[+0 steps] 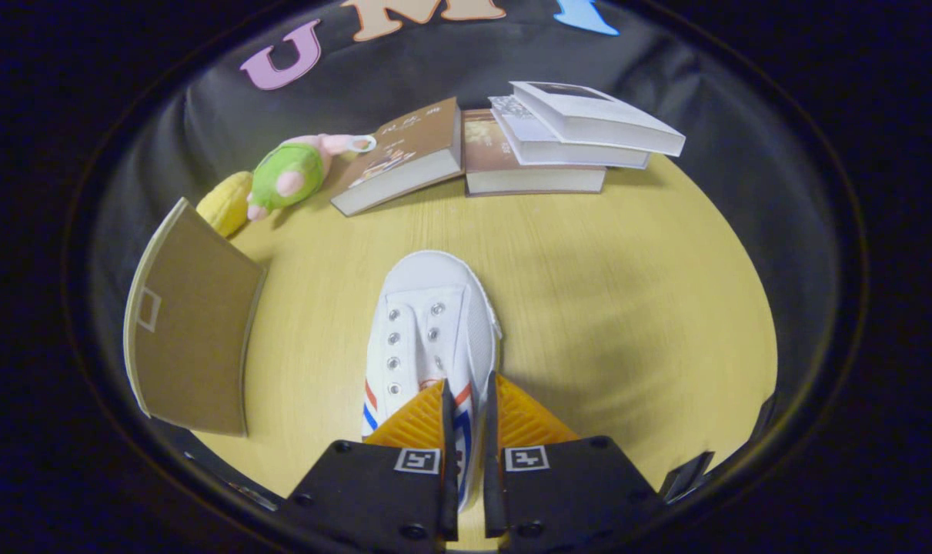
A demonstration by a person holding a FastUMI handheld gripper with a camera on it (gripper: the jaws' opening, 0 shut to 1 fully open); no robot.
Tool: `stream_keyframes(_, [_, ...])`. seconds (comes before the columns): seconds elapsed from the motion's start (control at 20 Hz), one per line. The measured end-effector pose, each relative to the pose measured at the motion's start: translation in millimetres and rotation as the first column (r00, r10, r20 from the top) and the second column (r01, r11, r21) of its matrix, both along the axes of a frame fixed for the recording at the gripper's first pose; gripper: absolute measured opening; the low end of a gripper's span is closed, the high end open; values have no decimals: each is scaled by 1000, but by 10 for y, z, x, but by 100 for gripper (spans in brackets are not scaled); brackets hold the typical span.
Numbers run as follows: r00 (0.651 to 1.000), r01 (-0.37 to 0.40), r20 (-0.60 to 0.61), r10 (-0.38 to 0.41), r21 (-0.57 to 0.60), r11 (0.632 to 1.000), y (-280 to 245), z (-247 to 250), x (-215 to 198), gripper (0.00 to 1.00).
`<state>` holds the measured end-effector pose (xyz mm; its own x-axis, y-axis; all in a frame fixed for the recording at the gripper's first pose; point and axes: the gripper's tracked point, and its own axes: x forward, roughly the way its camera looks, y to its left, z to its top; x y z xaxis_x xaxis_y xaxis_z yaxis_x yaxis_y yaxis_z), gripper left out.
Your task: Open the storage box then place both shoes into the box .Put the left shoe in first, then the right shoe, with the right side of both shoes facing outward in a uniform manner.
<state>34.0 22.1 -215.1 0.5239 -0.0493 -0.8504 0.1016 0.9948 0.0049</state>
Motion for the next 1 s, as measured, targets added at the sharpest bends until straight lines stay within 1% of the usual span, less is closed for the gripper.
stream_keyframes(0.1, [1000, 5, -1, -5, 78, 997, 170, 53, -25, 17])
stream_keyframes(0.15, [1000, 11, 1, -11, 136, 991, 288, 101, -27, 16])
stream_keyframes(0.3, [1000, 8, 26, -17, 302, 953, 663, 406, 10, 16])
stream_keyframes(0.4, [996, -31, 86, -2, 377, 926, 881, 718, 83, 16])
stream_keyframes(0.6, [977, -137, 208, 50, 429, 893, 1363, 1453, 171, 16])
stream_keyframes(0.75, [963, -213, 251, 99, 482, 850, 1925, 1914, 189, 16])
stream_keyframes(0.8, [959, -238, 256, 123, 488, 840, 2141, 2018, 197, 16])
stream_keyframes(0.9, [949, -288, 258, 181, 476, 831, 2568, 2119, 214, 16])
stream_keyframes(1.0, [943, -322, 236, 235, 465, 825, 2977, 2024, 226, 16])
